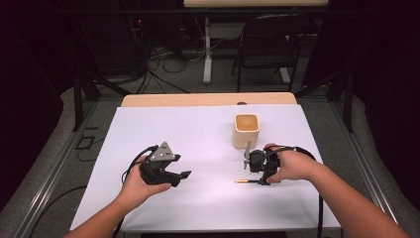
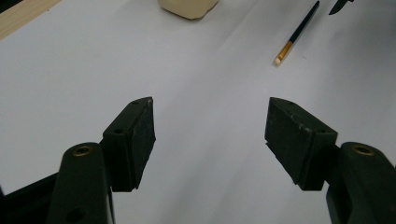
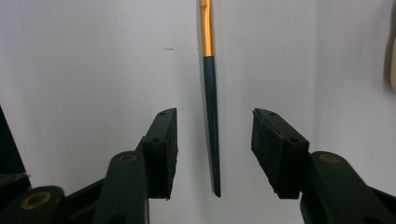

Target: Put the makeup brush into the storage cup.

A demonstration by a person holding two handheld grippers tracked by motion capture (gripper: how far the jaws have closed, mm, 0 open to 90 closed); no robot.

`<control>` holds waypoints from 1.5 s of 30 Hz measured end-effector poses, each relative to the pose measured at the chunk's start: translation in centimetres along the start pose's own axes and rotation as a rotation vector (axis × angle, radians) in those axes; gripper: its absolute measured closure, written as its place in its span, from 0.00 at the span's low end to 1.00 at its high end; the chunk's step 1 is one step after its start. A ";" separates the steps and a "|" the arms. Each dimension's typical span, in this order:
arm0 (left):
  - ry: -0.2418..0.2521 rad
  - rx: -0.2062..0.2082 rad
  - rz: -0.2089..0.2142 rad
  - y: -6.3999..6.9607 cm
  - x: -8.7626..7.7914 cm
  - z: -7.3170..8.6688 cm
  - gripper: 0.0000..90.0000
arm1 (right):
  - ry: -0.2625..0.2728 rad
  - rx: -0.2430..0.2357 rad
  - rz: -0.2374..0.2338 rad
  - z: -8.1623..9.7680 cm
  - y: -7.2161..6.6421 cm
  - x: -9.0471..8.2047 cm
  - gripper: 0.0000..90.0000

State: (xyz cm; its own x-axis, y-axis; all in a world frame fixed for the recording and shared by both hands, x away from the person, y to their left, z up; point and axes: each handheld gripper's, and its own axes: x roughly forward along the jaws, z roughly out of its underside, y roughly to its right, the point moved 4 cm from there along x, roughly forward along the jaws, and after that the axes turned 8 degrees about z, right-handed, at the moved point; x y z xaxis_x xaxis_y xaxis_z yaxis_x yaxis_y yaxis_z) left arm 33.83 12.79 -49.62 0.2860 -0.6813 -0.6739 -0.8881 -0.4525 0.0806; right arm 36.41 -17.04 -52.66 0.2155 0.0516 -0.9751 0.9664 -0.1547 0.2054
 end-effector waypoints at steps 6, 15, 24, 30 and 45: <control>-0.005 0.001 0.002 0.0 0.0 0.0 0.37 | 0.012 0.015 -0.020 -0.5 -0.1 0.0 0.56; -0.003 0.001 0.001 0.0 0.1 0.0 0.37 | 0.022 0.008 0.005 -1.1 0.1 0.0 0.58; -0.003 -0.004 0.004 0.0 0.1 0.0 0.37 | 0.005 -0.024 0.025 -1.8 -0.2 0.4 0.62; -0.005 -0.003 0.003 0.0 0.0 0.0 0.37 | 0.008 -0.029 0.015 -2.3 -0.5 0.6 0.65; -0.002 -0.004 0.006 0.0 0.1 0.0 0.37 | -0.016 -0.043 0.002 -3.2 -0.8 1.4 0.74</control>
State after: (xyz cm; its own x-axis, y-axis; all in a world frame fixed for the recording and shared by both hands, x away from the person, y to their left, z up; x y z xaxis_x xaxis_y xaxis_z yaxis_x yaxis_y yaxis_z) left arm 33.89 12.76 -49.67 0.2802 -0.6824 -0.6752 -0.8881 -0.4513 0.0876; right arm 36.35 -13.73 -53.91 0.2159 0.0350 -0.9758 0.9711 -0.1122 0.2108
